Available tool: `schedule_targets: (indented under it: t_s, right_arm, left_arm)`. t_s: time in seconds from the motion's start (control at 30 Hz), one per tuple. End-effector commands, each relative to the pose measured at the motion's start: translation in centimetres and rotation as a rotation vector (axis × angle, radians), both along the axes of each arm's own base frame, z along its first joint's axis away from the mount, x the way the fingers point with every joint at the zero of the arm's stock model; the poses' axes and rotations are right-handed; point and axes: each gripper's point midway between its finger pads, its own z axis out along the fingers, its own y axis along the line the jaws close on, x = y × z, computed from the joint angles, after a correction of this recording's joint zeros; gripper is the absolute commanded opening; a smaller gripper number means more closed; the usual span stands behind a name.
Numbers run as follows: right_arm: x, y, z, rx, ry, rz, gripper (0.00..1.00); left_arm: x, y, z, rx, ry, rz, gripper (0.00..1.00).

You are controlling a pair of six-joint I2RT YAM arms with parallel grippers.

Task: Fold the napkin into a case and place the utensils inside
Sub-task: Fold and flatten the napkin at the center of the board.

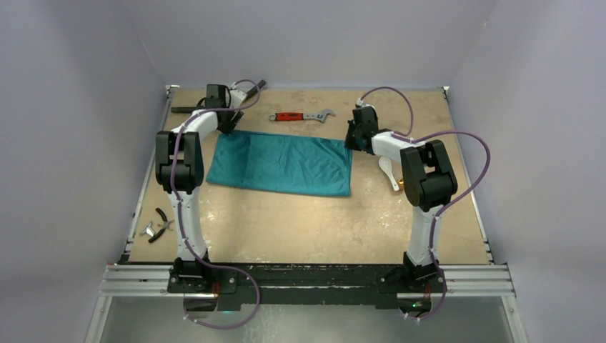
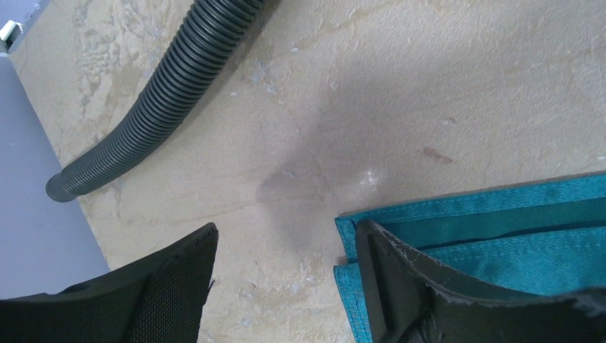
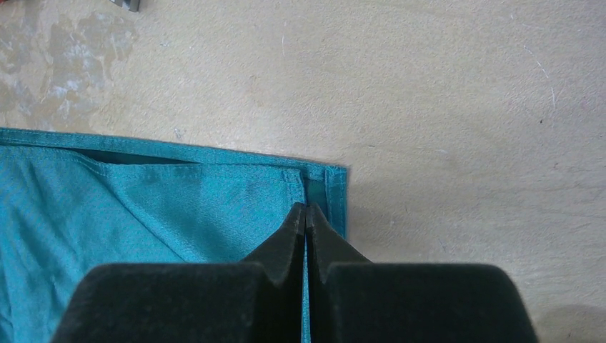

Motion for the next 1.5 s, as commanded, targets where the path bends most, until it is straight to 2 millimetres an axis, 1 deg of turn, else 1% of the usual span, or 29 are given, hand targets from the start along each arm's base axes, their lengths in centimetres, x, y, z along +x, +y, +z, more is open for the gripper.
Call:
schedule_targets:
  t_s: [0.0, 0.23, 0.43, 0.5, 0.53, 0.57, 0.6, 0.63, 0.67, 0.73, 0.87, 1.07, 1.17, 1.23, 1.33, 1.47]
  right_arm:
    - [0.1, -0.2, 3.2, 0.001, -0.054, -0.005, 0.00]
    - [-0.7, -0.9, 3.5, -0.016, -0.061, -0.021, 0.00]
    - [-1.1, -1.5, 3.9, -0.033, -0.071, -0.044, 0.00]
    - [-1.0, -1.2, 4.1, -0.020, -0.074, -0.028, 0.00]
    - [-0.9, -0.8, 4.0, -0.009, -0.071, -0.016, 0.02]
    - [-0.5, -0.8, 4.0, -0.010, -0.078, -0.021, 0.18]
    - [0.0, -0.7, 4.3, -0.018, -0.098, -0.010, 0.31]
    - [0.2, -0.4, 4.3, -0.011, -0.102, 0.000, 0.41]
    - [0.4, -0.1, 4.4, -0.006, -0.107, 0.005, 0.46]
    - [0.7, 0.3, 4.3, -0.003, -0.107, 0.012, 0.48]
    - [1.1, 1.0, 3.7, -0.007, -0.096, 0.021, 0.49]
    - [1.6, 1.6, 2.3, -0.008, -0.074, 0.021, 0.47]
    - [1.6, 1.6, 1.8, -0.017, -0.063, 0.016, 0.46]
    - [1.7, 1.6, 1.7, -0.017, -0.065, 0.016, 0.45]
    - [1.8, 1.7, 1.7, -0.019, -0.065, 0.016, 0.39]
    - [1.8, 1.8, 1.8, -0.025, -0.068, 0.017, 0.25]
  left_arm:
    - [0.5, 0.7, -0.3, 0.017, -0.009, 0.009, 0.69]
    - [0.6, 0.7, -0.2, 0.016, -0.007, 0.007, 0.69]
    - [0.5, 0.7, 0.2, 0.019, -0.008, 0.001, 0.69]
    - [0.5, 0.6, 0.2, 0.013, -0.010, -0.003, 0.69]
    - [0.4, 0.5, 0.2, 0.011, -0.009, -0.004, 0.68]
    - [0.5, 0.5, 0.4, 0.008, -0.012, -0.003, 0.68]
    - [0.5, 0.5, 0.4, 0.004, -0.011, -0.004, 0.68]
    - [0.4, 0.5, 0.3, 0.003, -0.008, -0.003, 0.68]
    - [0.4, 0.4, 0.2, 0.002, -0.006, -0.005, 0.68]
    - [0.3, 0.4, 0.3, 0.002, -0.006, -0.005, 0.68]
    - [0.4, 0.4, 0.4, 0.000, -0.009, -0.006, 0.68]
    - [0.4, 0.3, 0.6, -0.003, -0.013, -0.008, 0.68]
    - [0.4, 0.4, 0.5, -0.003, -0.012, -0.005, 0.68]
    - [0.3, 0.3, 0.5, -0.006, -0.010, -0.004, 0.67]
    - [0.3, 0.4, 0.4, -0.004, -0.009, -0.002, 0.67]
    - [0.3, 0.4, 0.4, -0.001, -0.009, -0.003, 0.67]
